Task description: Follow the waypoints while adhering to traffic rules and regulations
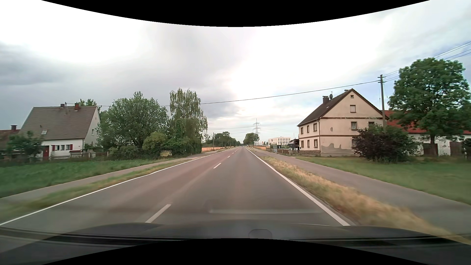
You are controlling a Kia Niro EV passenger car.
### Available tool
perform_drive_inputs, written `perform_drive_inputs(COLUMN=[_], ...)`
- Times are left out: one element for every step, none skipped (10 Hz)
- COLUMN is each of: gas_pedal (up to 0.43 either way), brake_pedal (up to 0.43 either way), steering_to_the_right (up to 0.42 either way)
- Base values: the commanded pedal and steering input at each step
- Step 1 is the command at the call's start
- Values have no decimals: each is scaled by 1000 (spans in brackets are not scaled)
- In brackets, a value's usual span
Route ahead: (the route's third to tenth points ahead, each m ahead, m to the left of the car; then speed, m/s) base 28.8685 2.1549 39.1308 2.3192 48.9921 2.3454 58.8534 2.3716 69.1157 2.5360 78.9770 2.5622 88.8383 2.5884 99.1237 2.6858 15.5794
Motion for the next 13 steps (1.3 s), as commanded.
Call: perform_drive_inputs(gas_pedal=[157,157,157,157,157,157,157,157,157,157,157,157,157], brake_pedal=[0,0,0,0,0,0,0,0,0,0,0,0,0], steering_to_the_right=[-1,-1,-2,-2,-2,-2,-2,-2,-2,-2,-2,-2,-2])
